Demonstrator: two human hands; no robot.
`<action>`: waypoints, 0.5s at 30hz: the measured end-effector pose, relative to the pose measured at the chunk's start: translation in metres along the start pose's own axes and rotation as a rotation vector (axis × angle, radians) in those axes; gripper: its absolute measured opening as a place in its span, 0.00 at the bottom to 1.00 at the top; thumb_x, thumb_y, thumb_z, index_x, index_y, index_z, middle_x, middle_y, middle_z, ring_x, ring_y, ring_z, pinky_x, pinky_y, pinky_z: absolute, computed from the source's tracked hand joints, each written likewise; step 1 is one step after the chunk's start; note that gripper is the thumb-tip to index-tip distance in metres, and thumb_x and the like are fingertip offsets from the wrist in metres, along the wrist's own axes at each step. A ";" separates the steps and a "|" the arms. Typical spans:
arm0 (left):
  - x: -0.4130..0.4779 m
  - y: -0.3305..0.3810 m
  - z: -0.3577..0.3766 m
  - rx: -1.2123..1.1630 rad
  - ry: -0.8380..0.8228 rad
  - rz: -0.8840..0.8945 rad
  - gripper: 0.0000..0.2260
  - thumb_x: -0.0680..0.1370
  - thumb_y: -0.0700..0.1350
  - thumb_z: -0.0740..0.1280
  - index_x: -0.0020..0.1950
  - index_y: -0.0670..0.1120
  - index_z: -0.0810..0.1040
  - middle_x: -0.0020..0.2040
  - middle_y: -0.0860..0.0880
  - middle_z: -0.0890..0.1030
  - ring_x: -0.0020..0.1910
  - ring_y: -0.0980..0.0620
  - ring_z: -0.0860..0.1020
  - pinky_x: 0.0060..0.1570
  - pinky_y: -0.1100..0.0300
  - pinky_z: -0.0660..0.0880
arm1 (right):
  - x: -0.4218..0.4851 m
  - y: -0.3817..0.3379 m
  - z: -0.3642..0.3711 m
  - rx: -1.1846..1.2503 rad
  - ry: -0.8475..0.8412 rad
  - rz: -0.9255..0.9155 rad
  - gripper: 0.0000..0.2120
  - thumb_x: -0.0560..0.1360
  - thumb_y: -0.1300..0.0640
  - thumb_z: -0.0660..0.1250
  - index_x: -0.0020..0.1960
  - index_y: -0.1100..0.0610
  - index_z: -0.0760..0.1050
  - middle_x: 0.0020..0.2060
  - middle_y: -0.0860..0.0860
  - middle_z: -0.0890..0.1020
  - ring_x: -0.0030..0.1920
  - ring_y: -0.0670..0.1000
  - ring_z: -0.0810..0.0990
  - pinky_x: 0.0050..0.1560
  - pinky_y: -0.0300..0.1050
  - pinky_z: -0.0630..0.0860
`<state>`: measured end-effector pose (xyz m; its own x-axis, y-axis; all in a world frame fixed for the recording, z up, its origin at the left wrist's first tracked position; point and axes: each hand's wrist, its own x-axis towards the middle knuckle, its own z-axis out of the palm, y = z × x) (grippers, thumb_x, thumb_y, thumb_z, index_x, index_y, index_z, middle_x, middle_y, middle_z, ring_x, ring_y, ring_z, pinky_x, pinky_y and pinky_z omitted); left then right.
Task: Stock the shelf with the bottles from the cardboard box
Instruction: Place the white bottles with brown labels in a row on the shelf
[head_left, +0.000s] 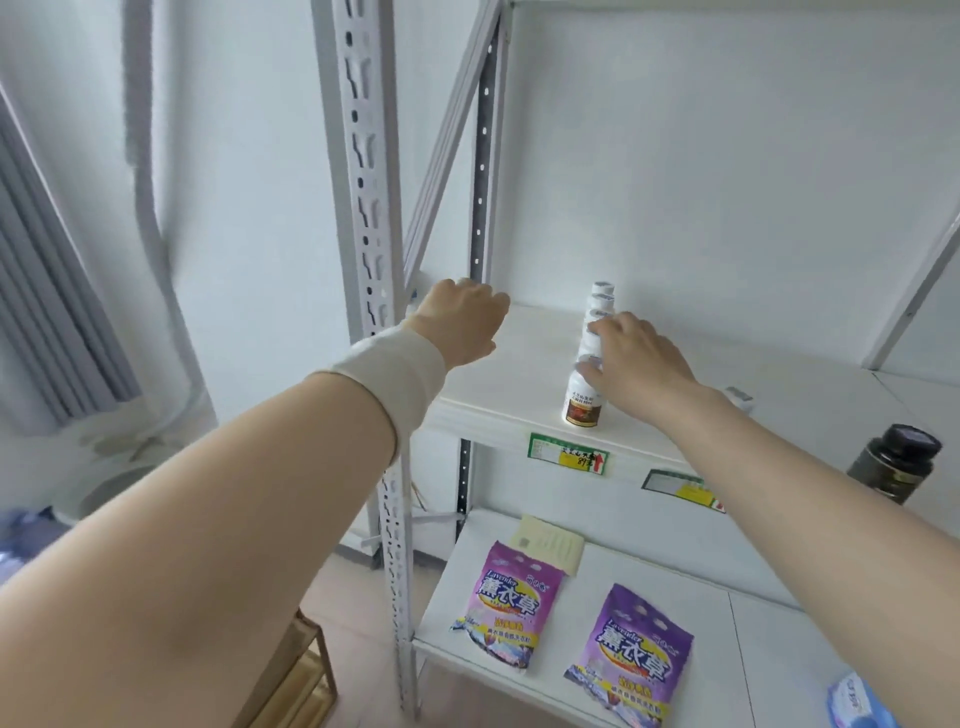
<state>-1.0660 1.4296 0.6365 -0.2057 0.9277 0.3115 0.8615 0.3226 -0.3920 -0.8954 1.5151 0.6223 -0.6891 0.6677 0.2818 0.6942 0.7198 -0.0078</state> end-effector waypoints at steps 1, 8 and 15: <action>-0.015 -0.006 0.001 0.016 -0.021 -0.005 0.18 0.78 0.48 0.62 0.67 0.43 0.68 0.62 0.44 0.75 0.61 0.44 0.74 0.59 0.51 0.72 | -0.005 -0.012 0.001 -0.005 -0.001 -0.030 0.24 0.78 0.48 0.59 0.70 0.58 0.63 0.67 0.57 0.67 0.66 0.59 0.67 0.61 0.51 0.67; -0.115 -0.073 0.028 0.072 -0.150 -0.143 0.17 0.79 0.46 0.60 0.67 0.44 0.68 0.62 0.45 0.75 0.61 0.45 0.74 0.56 0.55 0.70 | -0.018 -0.119 0.025 -0.019 -0.051 -0.247 0.24 0.79 0.49 0.56 0.71 0.59 0.61 0.67 0.57 0.67 0.66 0.58 0.67 0.63 0.51 0.66; -0.226 -0.182 0.092 0.020 -0.336 -0.339 0.19 0.79 0.49 0.61 0.68 0.44 0.67 0.63 0.45 0.74 0.62 0.45 0.73 0.57 0.55 0.69 | 0.000 -0.277 0.077 -0.002 -0.129 -0.472 0.24 0.79 0.49 0.57 0.71 0.60 0.61 0.67 0.57 0.67 0.67 0.58 0.67 0.64 0.51 0.66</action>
<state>-1.2188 1.1790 0.5575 -0.6152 0.7778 0.1291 0.7115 0.6182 -0.3341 -1.1037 1.3310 0.5507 -0.9487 0.2868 0.1333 0.3002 0.9492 0.0939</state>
